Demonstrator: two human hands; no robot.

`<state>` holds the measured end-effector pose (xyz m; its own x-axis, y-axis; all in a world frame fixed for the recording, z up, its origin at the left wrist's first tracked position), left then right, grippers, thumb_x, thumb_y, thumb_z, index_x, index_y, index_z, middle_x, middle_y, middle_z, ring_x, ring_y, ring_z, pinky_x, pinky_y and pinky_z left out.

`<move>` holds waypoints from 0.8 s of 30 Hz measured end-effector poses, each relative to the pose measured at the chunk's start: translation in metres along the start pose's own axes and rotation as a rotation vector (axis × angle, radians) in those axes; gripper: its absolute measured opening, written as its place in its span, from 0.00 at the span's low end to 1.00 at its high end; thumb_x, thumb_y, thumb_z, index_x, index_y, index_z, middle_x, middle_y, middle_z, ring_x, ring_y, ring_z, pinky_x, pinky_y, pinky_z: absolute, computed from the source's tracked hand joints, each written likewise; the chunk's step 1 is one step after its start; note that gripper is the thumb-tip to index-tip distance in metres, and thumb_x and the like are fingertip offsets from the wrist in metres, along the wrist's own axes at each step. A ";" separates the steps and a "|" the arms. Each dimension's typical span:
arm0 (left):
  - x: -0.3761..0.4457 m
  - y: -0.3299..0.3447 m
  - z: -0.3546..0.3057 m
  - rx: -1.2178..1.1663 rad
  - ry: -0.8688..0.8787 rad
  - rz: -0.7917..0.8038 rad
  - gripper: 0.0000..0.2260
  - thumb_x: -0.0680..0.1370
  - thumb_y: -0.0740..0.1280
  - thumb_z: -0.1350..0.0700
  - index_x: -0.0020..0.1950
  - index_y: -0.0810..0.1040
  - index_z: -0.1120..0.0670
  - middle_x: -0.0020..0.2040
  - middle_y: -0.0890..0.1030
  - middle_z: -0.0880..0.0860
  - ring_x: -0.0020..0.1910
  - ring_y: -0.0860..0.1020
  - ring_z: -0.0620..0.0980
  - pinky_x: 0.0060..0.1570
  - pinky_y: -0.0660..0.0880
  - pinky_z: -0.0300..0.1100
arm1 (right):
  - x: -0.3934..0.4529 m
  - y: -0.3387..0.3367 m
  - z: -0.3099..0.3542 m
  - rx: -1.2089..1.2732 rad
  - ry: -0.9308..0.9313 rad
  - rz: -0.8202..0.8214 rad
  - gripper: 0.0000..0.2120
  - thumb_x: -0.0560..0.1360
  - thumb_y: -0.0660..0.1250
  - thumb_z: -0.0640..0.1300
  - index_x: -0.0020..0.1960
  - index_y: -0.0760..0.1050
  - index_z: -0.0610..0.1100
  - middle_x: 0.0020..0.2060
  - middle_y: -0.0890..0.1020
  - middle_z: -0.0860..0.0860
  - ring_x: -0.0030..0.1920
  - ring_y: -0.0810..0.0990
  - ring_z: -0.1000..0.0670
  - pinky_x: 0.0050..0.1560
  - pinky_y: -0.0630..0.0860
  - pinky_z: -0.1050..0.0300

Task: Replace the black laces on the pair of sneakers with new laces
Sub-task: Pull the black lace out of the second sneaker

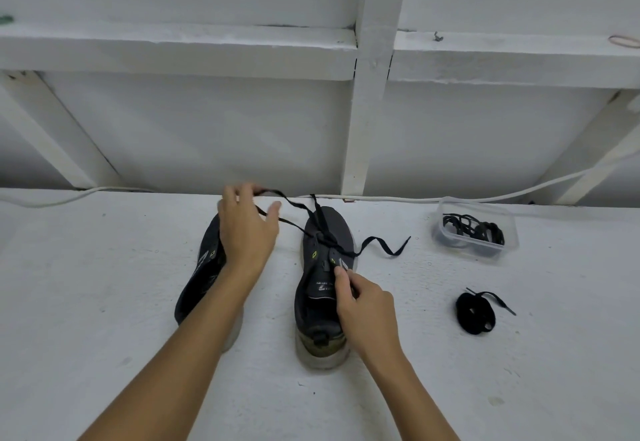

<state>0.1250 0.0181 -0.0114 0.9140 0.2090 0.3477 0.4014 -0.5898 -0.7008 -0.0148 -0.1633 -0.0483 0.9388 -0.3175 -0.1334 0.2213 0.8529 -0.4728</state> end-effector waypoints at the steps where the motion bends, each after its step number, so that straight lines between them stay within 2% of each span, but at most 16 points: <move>1: -0.008 0.005 -0.005 0.035 0.052 0.062 0.11 0.77 0.70 0.47 0.53 0.79 0.54 0.54 0.76 0.52 0.54 0.74 0.53 0.49 0.72 0.47 | 0.000 0.000 0.000 0.010 -0.001 0.003 0.18 0.83 0.59 0.56 0.42 0.80 0.50 0.23 0.73 0.55 0.26 0.68 0.55 0.29 0.65 0.64; 2: -0.015 0.013 -0.008 0.036 0.059 0.176 0.11 0.77 0.69 0.45 0.47 0.80 0.52 0.50 0.78 0.50 0.51 0.76 0.52 0.47 0.73 0.46 | 0.000 0.000 0.000 0.014 -0.003 0.002 0.17 0.83 0.59 0.56 0.42 0.81 0.51 0.23 0.73 0.55 0.26 0.69 0.55 0.28 0.65 0.64; 4: -0.029 0.030 -0.009 -0.078 -0.034 0.436 0.14 0.76 0.69 0.42 0.40 0.82 0.51 0.42 0.82 0.46 0.44 0.79 0.47 0.45 0.74 0.42 | 0.000 -0.001 0.001 0.005 -0.009 0.000 0.17 0.83 0.59 0.55 0.42 0.80 0.51 0.23 0.75 0.57 0.26 0.71 0.56 0.29 0.67 0.65; 5: -0.034 0.035 -0.009 -0.148 -0.090 0.505 0.12 0.76 0.70 0.43 0.40 0.83 0.51 0.40 0.83 0.46 0.41 0.79 0.44 0.45 0.74 0.41 | 0.000 -0.001 0.001 0.003 -0.009 0.001 0.17 0.83 0.59 0.55 0.42 0.80 0.51 0.23 0.75 0.58 0.27 0.72 0.56 0.29 0.67 0.66; 6: -0.035 0.037 -0.010 -0.202 -0.119 0.504 0.10 0.76 0.71 0.46 0.41 0.83 0.51 0.40 0.83 0.46 0.39 0.78 0.42 0.46 0.74 0.41 | 0.000 -0.001 0.001 0.001 -0.009 0.003 0.17 0.83 0.59 0.55 0.40 0.79 0.50 0.23 0.75 0.58 0.27 0.72 0.57 0.30 0.67 0.66; 8: -0.028 0.031 -0.010 -0.268 -0.152 0.347 0.07 0.77 0.70 0.51 0.42 0.83 0.53 0.42 0.83 0.47 0.38 0.77 0.42 0.48 0.74 0.42 | 0.000 -0.002 0.001 -0.005 -0.009 0.001 0.19 0.83 0.59 0.55 0.39 0.78 0.48 0.23 0.74 0.56 0.26 0.70 0.56 0.29 0.66 0.65; 11: -0.008 0.007 -0.001 -0.340 -0.327 -0.050 0.10 0.80 0.64 0.54 0.43 0.79 0.57 0.44 0.81 0.53 0.41 0.77 0.51 0.46 0.72 0.45 | -0.001 -0.002 0.001 0.001 -0.012 -0.002 0.22 0.83 0.58 0.56 0.38 0.76 0.44 0.23 0.71 0.53 0.26 0.67 0.54 0.29 0.64 0.62; 12: -0.004 0.002 0.004 -0.386 -0.418 -0.120 0.10 0.80 0.62 0.53 0.43 0.76 0.57 0.44 0.81 0.55 0.42 0.77 0.54 0.44 0.72 0.46 | -0.001 -0.001 0.001 0.001 -0.012 -0.003 0.22 0.83 0.58 0.56 0.38 0.75 0.44 0.22 0.70 0.53 0.26 0.66 0.54 0.29 0.64 0.62; 13: -0.002 0.000 0.008 -0.436 -0.487 -0.121 0.11 0.80 0.61 0.51 0.42 0.75 0.56 0.44 0.81 0.55 0.43 0.78 0.56 0.42 0.73 0.47 | -0.001 -0.001 0.001 -0.001 -0.010 -0.003 0.22 0.83 0.58 0.56 0.37 0.75 0.44 0.22 0.69 0.53 0.26 0.66 0.54 0.29 0.64 0.62; 14: -0.002 0.003 0.009 -0.466 -0.515 -0.043 0.12 0.80 0.60 0.49 0.42 0.75 0.55 0.43 0.81 0.55 0.44 0.79 0.58 0.43 0.75 0.49 | -0.001 -0.001 0.002 -0.001 -0.010 -0.002 0.22 0.83 0.59 0.56 0.36 0.74 0.44 0.22 0.69 0.53 0.26 0.66 0.54 0.29 0.64 0.62; 16: -0.012 0.015 0.001 -0.442 -0.458 0.266 0.13 0.79 0.62 0.45 0.43 0.79 0.53 0.42 0.83 0.53 0.43 0.81 0.56 0.46 0.79 0.52 | -0.001 -0.001 0.002 -0.003 -0.008 0.002 0.22 0.83 0.59 0.56 0.35 0.74 0.46 0.22 0.70 0.54 0.26 0.67 0.55 0.28 0.64 0.63; 18: -0.034 0.028 -0.011 -0.399 -0.333 0.571 0.09 0.78 0.67 0.44 0.47 0.83 0.48 0.45 0.84 0.46 0.43 0.82 0.48 0.48 0.79 0.48 | -0.001 -0.002 0.003 -0.005 -0.007 0.006 0.20 0.83 0.58 0.56 0.35 0.73 0.50 0.22 0.72 0.57 0.27 0.69 0.56 0.29 0.65 0.65; 19: -0.040 0.033 -0.014 -0.371 -0.260 0.613 0.06 0.77 0.69 0.46 0.48 0.83 0.46 0.46 0.84 0.43 0.43 0.81 0.45 0.47 0.79 0.44 | -0.002 -0.002 0.004 -0.006 -0.010 0.005 0.20 0.83 0.58 0.56 0.35 0.73 0.51 0.22 0.73 0.58 0.27 0.70 0.56 0.29 0.66 0.65; 21: -0.039 0.034 -0.015 -0.356 -0.229 0.497 0.03 0.77 0.70 0.51 0.44 0.83 0.45 0.42 0.84 0.43 0.42 0.81 0.44 0.48 0.78 0.44 | -0.002 -0.003 0.005 -0.007 -0.017 0.004 0.20 0.83 0.58 0.56 0.34 0.72 0.50 0.22 0.72 0.57 0.27 0.70 0.56 0.29 0.65 0.65; 24: -0.014 0.019 -0.002 -0.444 -0.330 0.186 0.06 0.79 0.67 0.55 0.43 0.79 0.48 0.38 0.84 0.48 0.40 0.83 0.46 0.49 0.81 0.50 | -0.003 -0.003 0.006 0.002 -0.018 0.004 0.22 0.83 0.59 0.55 0.33 0.70 0.50 0.21 0.70 0.55 0.25 0.67 0.54 0.28 0.64 0.63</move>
<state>0.1197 0.0024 -0.0281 0.9652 0.2606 -0.0190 0.2344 -0.8955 -0.3783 -0.0167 -0.1623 -0.0416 0.9442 -0.3067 -0.1198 0.2180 0.8550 -0.4706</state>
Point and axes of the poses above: each hand's wrist, its own x-axis towards the middle knuckle, its own y-axis out of the palm, z = x × y, the point moved 4 cm from there along x, towards the middle knuckle
